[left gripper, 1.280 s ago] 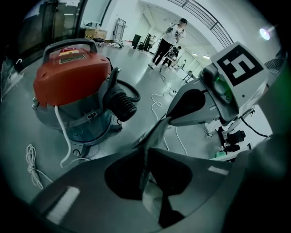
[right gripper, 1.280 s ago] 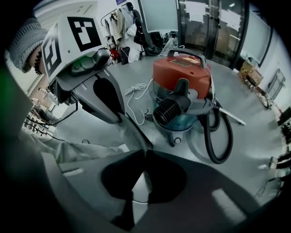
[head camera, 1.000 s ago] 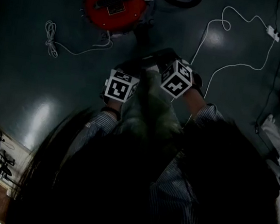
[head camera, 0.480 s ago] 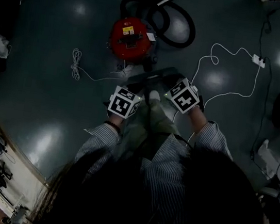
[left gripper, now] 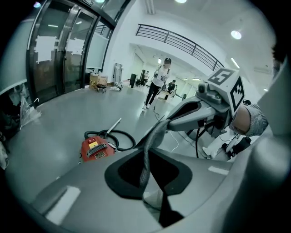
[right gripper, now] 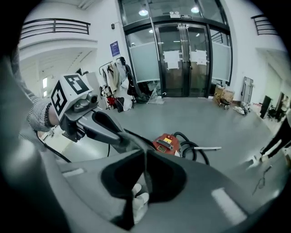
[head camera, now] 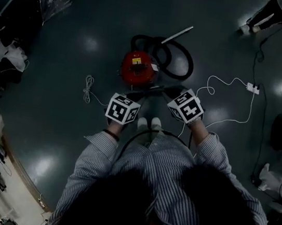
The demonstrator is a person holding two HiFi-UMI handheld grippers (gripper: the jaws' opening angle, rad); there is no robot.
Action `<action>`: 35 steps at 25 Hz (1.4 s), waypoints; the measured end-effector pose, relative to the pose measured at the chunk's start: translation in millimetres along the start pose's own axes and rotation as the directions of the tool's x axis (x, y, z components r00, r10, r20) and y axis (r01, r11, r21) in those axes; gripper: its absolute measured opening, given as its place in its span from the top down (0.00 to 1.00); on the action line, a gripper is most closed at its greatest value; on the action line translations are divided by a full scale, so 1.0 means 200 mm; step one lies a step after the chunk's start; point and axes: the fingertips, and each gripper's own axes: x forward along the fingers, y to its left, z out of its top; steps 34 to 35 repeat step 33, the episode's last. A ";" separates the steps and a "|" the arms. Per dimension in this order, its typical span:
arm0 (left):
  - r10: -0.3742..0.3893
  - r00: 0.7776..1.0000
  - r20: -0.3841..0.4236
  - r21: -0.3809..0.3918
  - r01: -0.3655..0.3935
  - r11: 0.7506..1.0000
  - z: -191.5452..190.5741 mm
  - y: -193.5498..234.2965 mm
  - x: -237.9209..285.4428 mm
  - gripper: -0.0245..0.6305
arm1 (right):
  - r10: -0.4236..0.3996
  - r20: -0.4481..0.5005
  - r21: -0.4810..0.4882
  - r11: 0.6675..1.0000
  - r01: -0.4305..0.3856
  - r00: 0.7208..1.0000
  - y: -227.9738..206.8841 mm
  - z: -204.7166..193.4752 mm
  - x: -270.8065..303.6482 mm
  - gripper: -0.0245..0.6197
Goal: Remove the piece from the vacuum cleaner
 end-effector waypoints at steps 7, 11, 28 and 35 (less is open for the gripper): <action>0.049 0.999 0.022 0.084 -0.051 0.995 0.08 -0.03 -0.07 0.90 | -0.035 0.023 -0.046 0.998 0.036 0.999 0.02 0.04 -0.09 0.93; 0.054 0.998 0.024 0.083 -0.056 0.995 0.09 -0.03 -0.09 0.90 | -0.034 0.017 -0.055 0.998 0.035 0.999 0.04 0.04 -0.09 0.93; 0.037 0.999 0.019 0.065 -0.038 0.997 0.08 0.00 -0.11 0.91 | -0.029 0.005 -0.065 0.997 0.029 1.000 0.09 0.03 -0.07 0.93; 0.025 1.000 0.019 0.055 -0.026 0.998 0.08 0.01 -0.10 0.91 | -0.018 0.004 -0.057 0.998 0.018 1.000 0.09 0.03 -0.07 0.93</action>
